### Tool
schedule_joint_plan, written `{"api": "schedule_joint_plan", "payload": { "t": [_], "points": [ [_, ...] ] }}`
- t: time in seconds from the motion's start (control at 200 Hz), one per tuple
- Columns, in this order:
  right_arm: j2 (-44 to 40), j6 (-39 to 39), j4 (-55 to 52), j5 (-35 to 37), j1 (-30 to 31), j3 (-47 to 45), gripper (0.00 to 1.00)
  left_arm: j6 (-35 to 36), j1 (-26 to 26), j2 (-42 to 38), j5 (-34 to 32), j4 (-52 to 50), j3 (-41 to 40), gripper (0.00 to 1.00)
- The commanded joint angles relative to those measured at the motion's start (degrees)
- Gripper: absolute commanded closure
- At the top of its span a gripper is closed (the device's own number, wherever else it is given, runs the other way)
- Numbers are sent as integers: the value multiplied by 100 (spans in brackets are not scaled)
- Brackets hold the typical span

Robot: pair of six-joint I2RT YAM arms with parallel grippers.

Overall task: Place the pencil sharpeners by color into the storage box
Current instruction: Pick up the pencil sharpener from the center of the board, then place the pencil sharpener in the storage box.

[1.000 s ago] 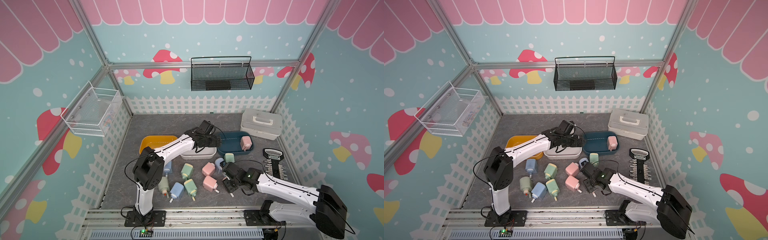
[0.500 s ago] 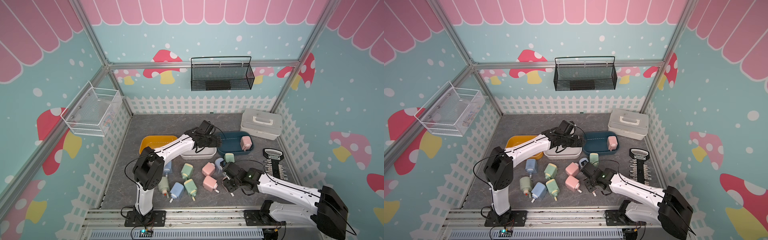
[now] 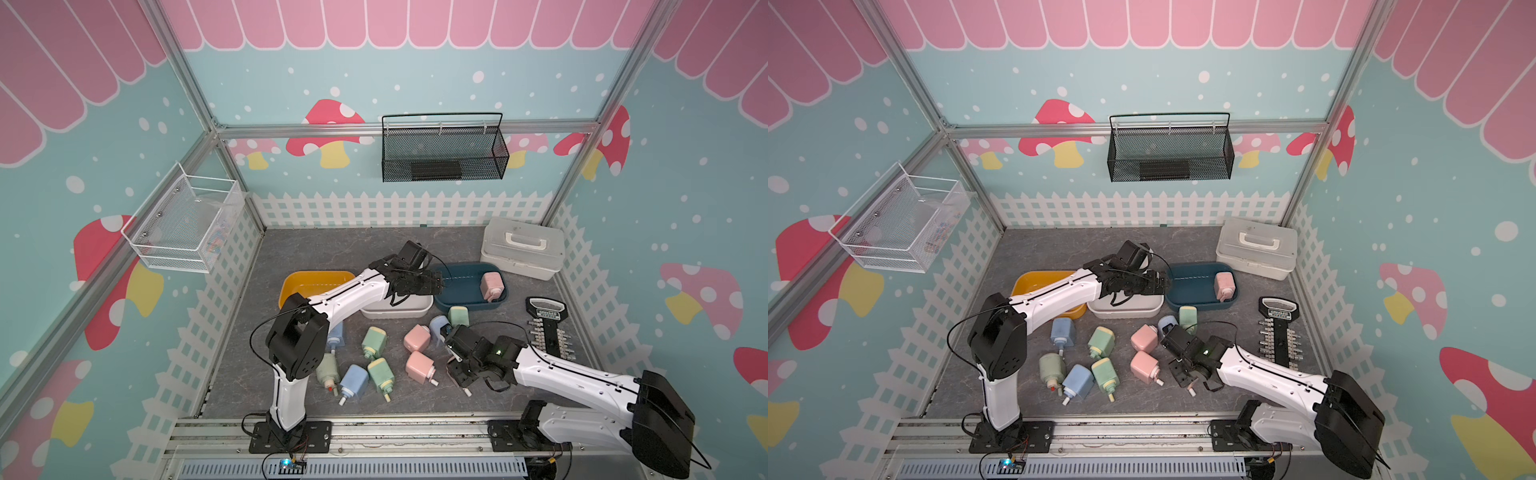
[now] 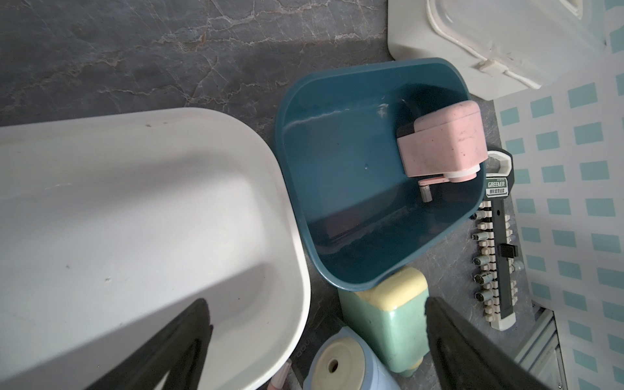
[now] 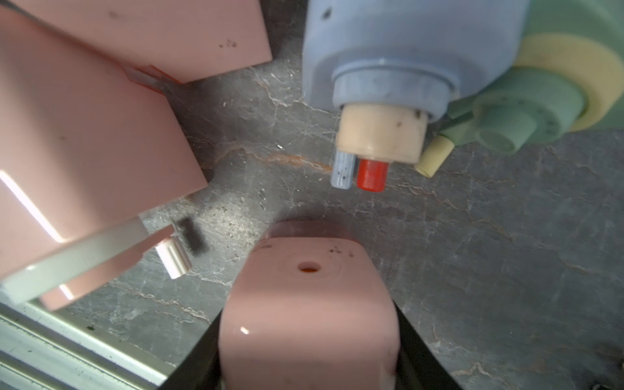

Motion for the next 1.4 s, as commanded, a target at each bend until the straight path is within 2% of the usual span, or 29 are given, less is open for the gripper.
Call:
{"api": "schedule_joint_plan", "payload": {
  "t": [0.0,0.18,0.37,0.48,0.695,0.871,1.096,1.291,1.391],
  "points": [
    [-137,115,-329,288,40,178,100,92,37,110,145,56,45,1],
    [-385,78,-880,656,18,424,100,270,35,127,169,-151,157,1],
    [-561,136,-1145,785,-218,814,100,393,-18,181,-352,-471,266,1],
    [-584,141,-1165,846,-532,1001,100,367,-75,154,-649,-469,258,1],
    [-744,-271,-1360,470,-1381,1255,100,128,-107,178,-950,-513,312,1],
    [-848,-428,-1512,823,-1915,1473,100,-13,-67,500,-844,-916,733,1],
    [-621,-742,-932,1242,-2052,1891,100,-83,-58,826,-1281,-1296,1187,1],
    [-268,-1256,15,1416,-2289,2108,100,-122,-45,967,-1124,-1334,1342,1],
    [41,-1338,420,1178,-2536,2240,100,-245,-6,1029,-876,-1350,1369,1]
  ]
}}
